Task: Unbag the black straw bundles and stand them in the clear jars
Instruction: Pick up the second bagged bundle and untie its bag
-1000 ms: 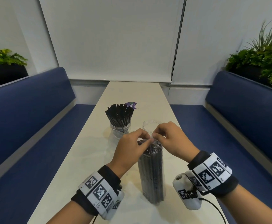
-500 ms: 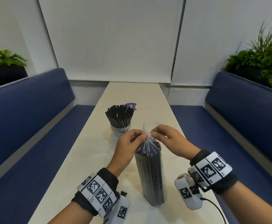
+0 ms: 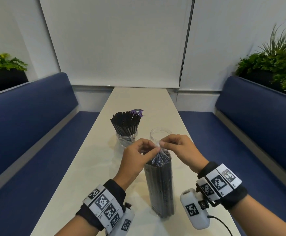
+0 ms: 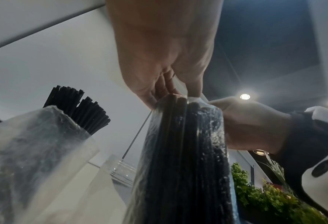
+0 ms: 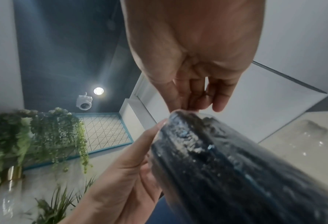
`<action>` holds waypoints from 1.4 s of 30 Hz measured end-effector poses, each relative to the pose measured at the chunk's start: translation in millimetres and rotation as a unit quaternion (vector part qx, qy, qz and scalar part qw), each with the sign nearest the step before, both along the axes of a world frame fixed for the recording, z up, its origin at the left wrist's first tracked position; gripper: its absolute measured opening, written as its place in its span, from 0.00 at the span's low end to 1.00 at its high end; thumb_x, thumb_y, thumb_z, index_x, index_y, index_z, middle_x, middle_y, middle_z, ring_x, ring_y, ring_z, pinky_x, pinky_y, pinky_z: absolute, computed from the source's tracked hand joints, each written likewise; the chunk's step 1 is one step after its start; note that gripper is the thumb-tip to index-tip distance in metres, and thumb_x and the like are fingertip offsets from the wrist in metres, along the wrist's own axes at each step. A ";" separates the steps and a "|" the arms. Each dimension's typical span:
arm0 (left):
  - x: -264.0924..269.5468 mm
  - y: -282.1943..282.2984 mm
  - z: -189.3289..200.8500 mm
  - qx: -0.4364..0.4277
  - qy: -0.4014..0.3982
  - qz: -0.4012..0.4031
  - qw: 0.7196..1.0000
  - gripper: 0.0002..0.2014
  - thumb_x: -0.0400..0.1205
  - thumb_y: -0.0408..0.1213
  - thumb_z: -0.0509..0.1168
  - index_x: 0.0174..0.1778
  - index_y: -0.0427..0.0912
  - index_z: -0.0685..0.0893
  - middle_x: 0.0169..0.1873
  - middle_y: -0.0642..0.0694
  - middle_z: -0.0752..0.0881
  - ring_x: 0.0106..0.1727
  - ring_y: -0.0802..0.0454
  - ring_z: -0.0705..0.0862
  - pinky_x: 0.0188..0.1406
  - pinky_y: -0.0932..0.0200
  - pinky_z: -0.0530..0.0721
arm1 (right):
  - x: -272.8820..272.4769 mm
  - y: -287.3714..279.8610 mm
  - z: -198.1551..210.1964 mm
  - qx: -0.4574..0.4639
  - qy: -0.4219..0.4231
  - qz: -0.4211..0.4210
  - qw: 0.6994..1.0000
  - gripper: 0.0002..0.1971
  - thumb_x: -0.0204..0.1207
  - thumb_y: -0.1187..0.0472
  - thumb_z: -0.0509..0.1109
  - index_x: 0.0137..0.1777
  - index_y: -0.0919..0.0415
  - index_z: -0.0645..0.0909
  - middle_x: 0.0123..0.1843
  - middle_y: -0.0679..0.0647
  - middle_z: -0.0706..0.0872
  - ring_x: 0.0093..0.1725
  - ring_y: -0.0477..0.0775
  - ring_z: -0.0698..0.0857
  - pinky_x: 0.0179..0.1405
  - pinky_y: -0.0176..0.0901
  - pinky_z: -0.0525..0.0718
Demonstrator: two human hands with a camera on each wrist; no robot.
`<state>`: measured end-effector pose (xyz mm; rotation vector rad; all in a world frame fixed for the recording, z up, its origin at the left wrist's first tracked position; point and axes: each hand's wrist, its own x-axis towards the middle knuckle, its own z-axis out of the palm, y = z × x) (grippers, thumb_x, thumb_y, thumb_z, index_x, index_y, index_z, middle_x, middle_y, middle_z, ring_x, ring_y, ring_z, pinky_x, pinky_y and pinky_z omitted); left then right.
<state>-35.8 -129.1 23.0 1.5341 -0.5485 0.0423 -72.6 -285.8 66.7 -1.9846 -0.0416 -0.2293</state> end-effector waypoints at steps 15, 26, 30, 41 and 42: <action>-3.9 5.0 0.7 0.063 -0.158 0.021 0.985 0.01 0.80 0.35 0.65 0.43 0.44 0.81 0.47 0.50 0.80 0.51 0.58 0.81 0.50 0.73 0.80 | -5.1 -6.3 3.9 -0.175 -0.079 0.001 0.981 0.04 0.75 0.53 0.69 0.43 0.52 0.83 0.45 0.48 0.87 0.49 0.48 0.76 0.46 0.34 0.73; -2.1 6.1 -8.8 0.077 -0.206 0.001 0.975 0.04 0.81 0.36 0.65 0.46 0.38 0.82 0.50 0.49 0.78 0.53 0.55 0.80 0.53 0.69 0.82 | 0.7 -0.8 -9.0 -0.153 -0.006 -0.015 0.988 0.08 0.77 0.57 0.66 0.38 0.59 0.79 0.33 0.47 0.79 0.36 0.46 0.75 0.37 0.29 0.71; -0.9 8.6 -2.8 0.066 -0.166 0.020 0.984 0.05 0.78 0.36 0.69 0.46 0.39 0.82 0.47 0.47 0.81 0.50 0.54 0.82 0.51 0.69 0.83 | -3.6 -3.0 -5.6 -0.078 0.017 0.001 0.997 0.11 0.77 0.56 0.66 0.39 0.62 0.80 0.37 0.55 0.82 0.39 0.50 0.77 0.44 0.40 0.75; -3.7 4.0 -1.0 0.137 -0.281 0.062 0.948 0.05 0.80 0.34 0.64 0.43 0.37 0.81 0.43 0.46 0.83 0.43 0.57 0.81 0.43 0.69 0.82 | -4.6 0.4 3.5 -0.275 -0.089 -0.065 0.955 0.10 0.76 0.53 0.66 0.41 0.58 0.82 0.38 0.47 0.81 0.44 0.49 0.73 0.47 0.45 0.72; -3.2 4.1 -2.4 0.135 -0.262 0.060 0.954 0.04 0.81 0.34 0.64 0.43 0.37 0.81 0.43 0.46 0.83 0.44 0.57 0.81 0.44 0.69 0.82 | -5.0 -0.1 4.0 -0.272 -0.083 -0.060 0.957 0.10 0.76 0.53 0.66 0.41 0.59 0.82 0.38 0.47 0.82 0.44 0.49 0.73 0.46 0.44 0.72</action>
